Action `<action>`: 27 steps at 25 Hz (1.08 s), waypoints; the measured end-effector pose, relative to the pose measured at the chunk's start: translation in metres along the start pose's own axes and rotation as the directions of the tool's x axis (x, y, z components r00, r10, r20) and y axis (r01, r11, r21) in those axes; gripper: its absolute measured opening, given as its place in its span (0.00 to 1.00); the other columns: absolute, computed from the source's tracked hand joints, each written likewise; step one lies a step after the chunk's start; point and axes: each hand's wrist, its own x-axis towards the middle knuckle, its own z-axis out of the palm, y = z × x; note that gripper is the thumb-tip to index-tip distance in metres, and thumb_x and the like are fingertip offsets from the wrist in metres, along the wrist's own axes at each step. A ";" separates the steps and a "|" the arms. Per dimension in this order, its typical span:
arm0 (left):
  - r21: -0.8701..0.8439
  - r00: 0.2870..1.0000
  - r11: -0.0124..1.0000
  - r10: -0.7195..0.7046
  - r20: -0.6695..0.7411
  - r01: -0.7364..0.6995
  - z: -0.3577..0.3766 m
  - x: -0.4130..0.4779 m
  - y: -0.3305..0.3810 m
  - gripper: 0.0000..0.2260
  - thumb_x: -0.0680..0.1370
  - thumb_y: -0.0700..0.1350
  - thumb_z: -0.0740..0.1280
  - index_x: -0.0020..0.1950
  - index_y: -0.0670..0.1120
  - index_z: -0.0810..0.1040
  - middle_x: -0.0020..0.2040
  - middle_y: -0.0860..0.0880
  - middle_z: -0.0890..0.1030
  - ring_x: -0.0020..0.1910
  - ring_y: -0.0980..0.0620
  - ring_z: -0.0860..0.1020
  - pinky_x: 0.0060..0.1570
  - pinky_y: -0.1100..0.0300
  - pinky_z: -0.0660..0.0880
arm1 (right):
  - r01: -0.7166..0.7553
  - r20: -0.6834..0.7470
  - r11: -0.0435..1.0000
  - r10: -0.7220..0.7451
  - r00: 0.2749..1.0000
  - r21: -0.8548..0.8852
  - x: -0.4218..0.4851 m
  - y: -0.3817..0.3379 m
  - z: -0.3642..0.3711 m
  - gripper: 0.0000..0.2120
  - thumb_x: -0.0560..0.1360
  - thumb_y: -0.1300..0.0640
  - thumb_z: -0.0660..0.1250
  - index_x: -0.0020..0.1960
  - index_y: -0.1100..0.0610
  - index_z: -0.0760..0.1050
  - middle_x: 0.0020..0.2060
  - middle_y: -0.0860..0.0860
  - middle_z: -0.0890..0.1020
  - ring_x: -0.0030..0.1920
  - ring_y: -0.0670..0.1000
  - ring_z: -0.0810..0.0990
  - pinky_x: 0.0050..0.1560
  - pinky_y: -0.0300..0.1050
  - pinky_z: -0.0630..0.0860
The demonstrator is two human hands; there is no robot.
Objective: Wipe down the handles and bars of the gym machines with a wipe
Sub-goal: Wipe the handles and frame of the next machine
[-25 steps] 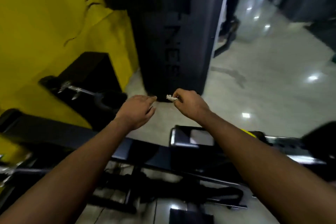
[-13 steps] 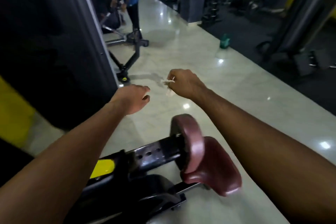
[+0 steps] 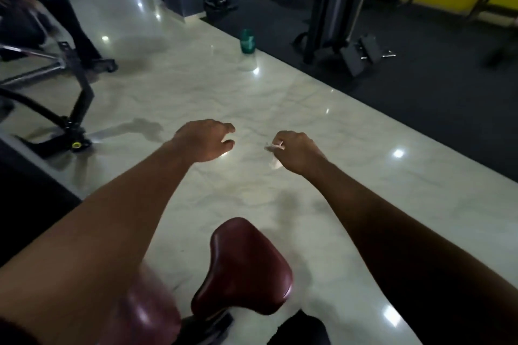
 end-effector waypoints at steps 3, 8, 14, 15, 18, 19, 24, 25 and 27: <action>-0.036 0.999 0.999 -0.030 0.011 0.031 0.020 0.053 0.010 0.22 0.80 0.58 0.58 0.74 0.55 0.66 0.70 0.48 0.73 0.68 0.47 0.71 0.63 0.52 0.70 | 0.043 0.037 0.999 -0.041 0.998 -0.034 0.055 0.039 -0.015 0.07 0.77 0.52 0.66 0.52 0.53 0.78 0.53 0.55 0.82 0.54 0.58 0.80 0.51 0.47 0.75; -0.170 0.980 0.966 -0.199 -0.003 0.195 0.042 0.140 -0.001 0.21 0.80 0.56 0.59 0.73 0.54 0.68 0.68 0.50 0.75 0.66 0.48 0.73 0.60 0.55 0.70 | 0.214 0.150 0.976 -0.206 0.967 -0.040 0.169 0.065 -0.027 0.08 0.77 0.55 0.66 0.52 0.58 0.79 0.51 0.54 0.83 0.52 0.56 0.80 0.46 0.44 0.72; -0.248 0.883 0.849 -0.465 0.067 0.466 0.050 0.160 -0.044 0.21 0.81 0.56 0.58 0.73 0.54 0.67 0.69 0.52 0.74 0.66 0.50 0.73 0.60 0.55 0.70 | 0.448 0.351 0.894 -0.417 0.839 -0.007 0.292 0.028 0.015 0.07 0.77 0.55 0.67 0.50 0.58 0.80 0.49 0.53 0.83 0.50 0.55 0.80 0.40 0.39 0.66; -0.249 0.848 0.812 -0.523 0.091 0.528 0.055 0.155 -0.059 0.21 0.81 0.56 0.58 0.73 0.54 0.67 0.69 0.52 0.74 0.66 0.50 0.72 0.60 0.55 0.70 | 0.497 0.391 0.868 -0.463 0.796 0.016 0.311 0.010 0.029 0.07 0.77 0.55 0.67 0.49 0.58 0.80 0.48 0.53 0.83 0.49 0.55 0.81 0.41 0.40 0.66; -0.216 0.721 0.691 -0.681 0.125 0.690 0.069 0.136 -0.105 0.20 0.81 0.56 0.59 0.72 0.53 0.68 0.68 0.52 0.75 0.65 0.50 0.74 0.60 0.53 0.72 | 0.622 0.499 0.774 -0.586 0.638 0.114 0.361 -0.049 0.071 0.08 0.77 0.50 0.66 0.47 0.54 0.79 0.44 0.49 0.82 0.43 0.52 0.80 0.41 0.41 0.68; -0.201 0.681 0.654 -0.720 0.130 0.730 0.070 0.130 -0.118 0.20 0.81 0.57 0.59 0.72 0.53 0.69 0.67 0.51 0.76 0.63 0.49 0.74 0.59 0.53 0.73 | 0.638 0.524 0.754 -0.611 0.593 0.157 0.375 -0.068 0.081 0.09 0.77 0.49 0.66 0.47 0.54 0.79 0.42 0.47 0.82 0.39 0.49 0.79 0.41 0.41 0.70; -0.138 0.278 0.255 -0.941 0.194 0.957 0.050 0.078 -0.164 0.20 0.81 0.57 0.59 0.72 0.54 0.67 0.67 0.49 0.75 0.63 0.47 0.75 0.56 0.53 0.73 | 0.767 0.587 0.530 -0.769 0.255 0.362 0.418 -0.191 0.143 0.05 0.77 0.55 0.65 0.47 0.55 0.80 0.41 0.47 0.83 0.42 0.46 0.81 0.42 0.41 0.71; -0.115 0.200 0.179 -0.957 0.209 0.977 0.045 0.064 -0.171 0.20 0.81 0.57 0.59 0.73 0.54 0.67 0.68 0.49 0.75 0.64 0.46 0.74 0.57 0.52 0.73 | 0.799 0.578 0.470 -0.792 0.195 0.374 0.417 -0.218 0.157 0.06 0.76 0.56 0.65 0.48 0.55 0.80 0.44 0.49 0.83 0.46 0.50 0.80 0.43 0.43 0.72; -0.077 0.074 0.059 -0.974 0.215 0.995 0.040 0.034 -0.180 0.21 0.81 0.57 0.58 0.73 0.53 0.67 0.68 0.49 0.74 0.65 0.46 0.73 0.59 0.52 0.73 | 0.817 0.558 0.374 -0.826 0.077 0.439 0.406 -0.265 0.184 0.06 0.75 0.57 0.65 0.48 0.57 0.80 0.45 0.51 0.83 0.47 0.52 0.79 0.46 0.47 0.74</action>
